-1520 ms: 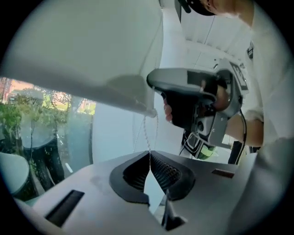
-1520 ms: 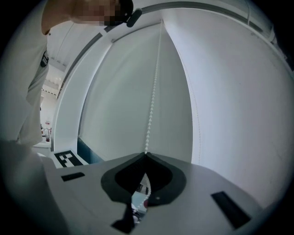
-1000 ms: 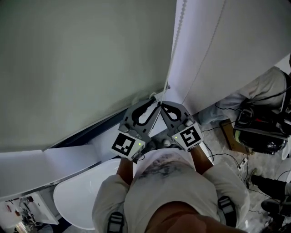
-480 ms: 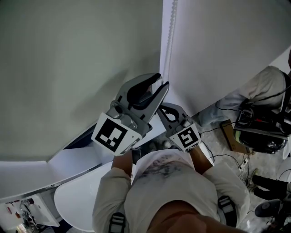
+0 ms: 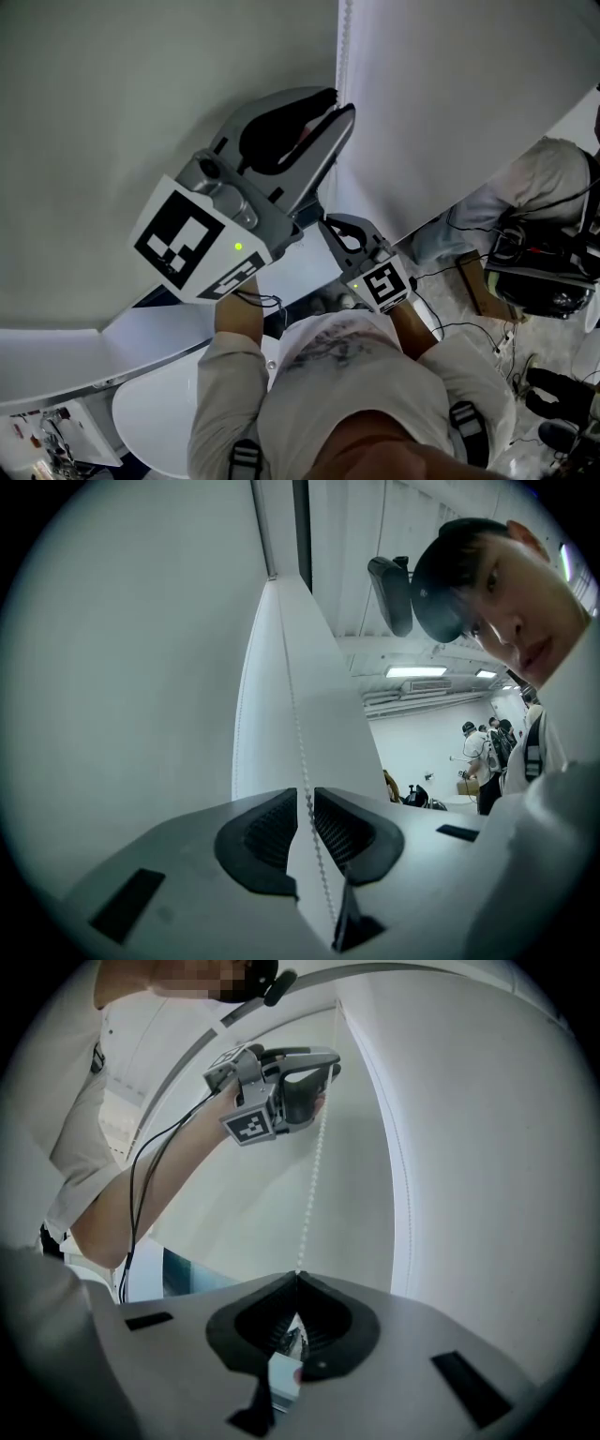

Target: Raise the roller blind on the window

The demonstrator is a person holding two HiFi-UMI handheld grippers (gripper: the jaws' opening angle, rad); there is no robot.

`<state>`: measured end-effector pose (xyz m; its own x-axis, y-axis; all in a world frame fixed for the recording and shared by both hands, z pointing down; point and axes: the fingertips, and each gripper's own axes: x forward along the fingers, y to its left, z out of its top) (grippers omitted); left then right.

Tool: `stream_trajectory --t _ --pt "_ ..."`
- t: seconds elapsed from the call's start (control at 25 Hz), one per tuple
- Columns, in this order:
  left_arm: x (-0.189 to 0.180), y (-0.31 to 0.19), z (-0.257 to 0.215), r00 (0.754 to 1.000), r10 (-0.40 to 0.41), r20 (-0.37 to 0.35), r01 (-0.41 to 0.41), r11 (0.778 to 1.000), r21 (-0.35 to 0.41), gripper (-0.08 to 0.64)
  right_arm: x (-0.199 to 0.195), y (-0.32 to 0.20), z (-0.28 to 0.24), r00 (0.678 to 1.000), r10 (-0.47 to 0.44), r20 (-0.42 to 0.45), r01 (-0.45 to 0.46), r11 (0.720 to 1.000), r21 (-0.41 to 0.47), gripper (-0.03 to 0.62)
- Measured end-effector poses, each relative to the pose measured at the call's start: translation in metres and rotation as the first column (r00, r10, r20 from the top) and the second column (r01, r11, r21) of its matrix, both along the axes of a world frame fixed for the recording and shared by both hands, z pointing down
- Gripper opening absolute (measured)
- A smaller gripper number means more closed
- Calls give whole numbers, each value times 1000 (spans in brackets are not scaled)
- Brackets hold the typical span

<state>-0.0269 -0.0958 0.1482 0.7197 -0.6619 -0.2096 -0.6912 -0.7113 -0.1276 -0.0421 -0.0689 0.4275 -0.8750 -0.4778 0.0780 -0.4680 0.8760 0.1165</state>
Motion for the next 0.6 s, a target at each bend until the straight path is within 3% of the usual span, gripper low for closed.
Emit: stream_trajectory --t 0.28,0.6 --pt "3 4 -4 999 -35 26 35 999 8 6 -2 -1 0 1000 -6 -2 6 1000 2 61" --pt "9 7 41 995 -97 37 99 995 -32 6 -3 5 45 994 -17 -106 9 997 -72 61"
